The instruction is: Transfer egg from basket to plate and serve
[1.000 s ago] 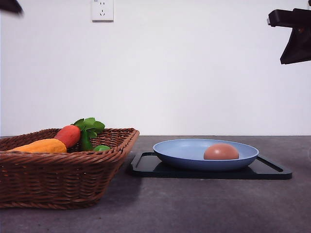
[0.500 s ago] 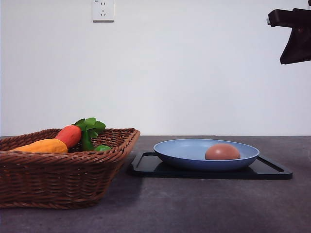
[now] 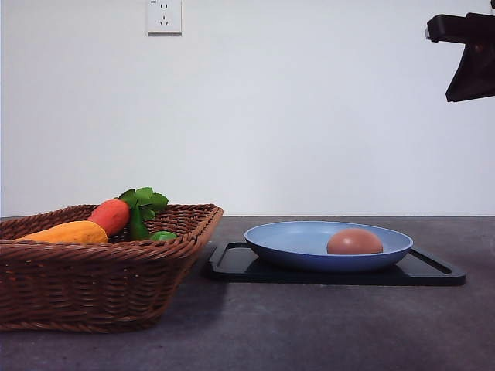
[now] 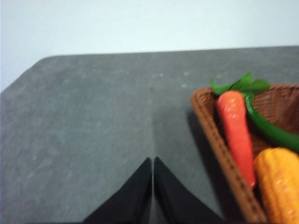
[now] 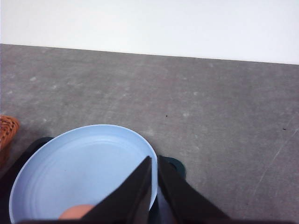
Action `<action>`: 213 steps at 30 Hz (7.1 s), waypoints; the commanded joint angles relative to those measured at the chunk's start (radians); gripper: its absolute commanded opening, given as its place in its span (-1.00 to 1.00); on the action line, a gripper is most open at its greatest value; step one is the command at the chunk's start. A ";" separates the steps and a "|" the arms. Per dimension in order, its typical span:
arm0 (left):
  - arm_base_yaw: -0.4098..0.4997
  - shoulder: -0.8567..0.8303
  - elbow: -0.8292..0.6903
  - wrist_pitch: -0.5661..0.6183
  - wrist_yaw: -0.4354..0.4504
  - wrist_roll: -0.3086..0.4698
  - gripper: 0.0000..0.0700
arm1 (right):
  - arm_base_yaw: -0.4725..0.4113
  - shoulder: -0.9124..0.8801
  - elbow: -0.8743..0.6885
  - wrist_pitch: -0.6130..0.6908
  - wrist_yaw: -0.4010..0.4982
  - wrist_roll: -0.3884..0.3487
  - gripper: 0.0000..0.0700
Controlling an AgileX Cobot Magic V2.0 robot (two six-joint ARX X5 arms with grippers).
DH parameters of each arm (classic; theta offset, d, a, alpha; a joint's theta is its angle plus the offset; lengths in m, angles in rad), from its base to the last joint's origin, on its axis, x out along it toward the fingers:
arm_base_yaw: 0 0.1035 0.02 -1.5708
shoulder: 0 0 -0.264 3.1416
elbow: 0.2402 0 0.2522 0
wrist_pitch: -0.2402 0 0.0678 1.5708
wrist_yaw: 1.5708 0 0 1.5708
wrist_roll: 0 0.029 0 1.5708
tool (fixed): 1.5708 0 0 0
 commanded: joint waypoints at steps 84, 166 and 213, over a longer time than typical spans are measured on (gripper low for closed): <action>0.024 -0.003 -0.004 0.001 -0.003 0.002 -1.00 | -0.433 -0.795 -0.444 -0.282 -0.287 -0.110 -1.00; 0.024 -0.003 -0.004 0.001 -0.003 0.002 -1.00 | -0.433 -0.795 -0.444 -0.282 -0.287 -0.110 -1.00; 0.024 -0.003 -0.004 0.001 -0.003 0.002 -1.00 | -0.433 -0.795 -0.444 -0.282 -0.287 -0.111 -1.00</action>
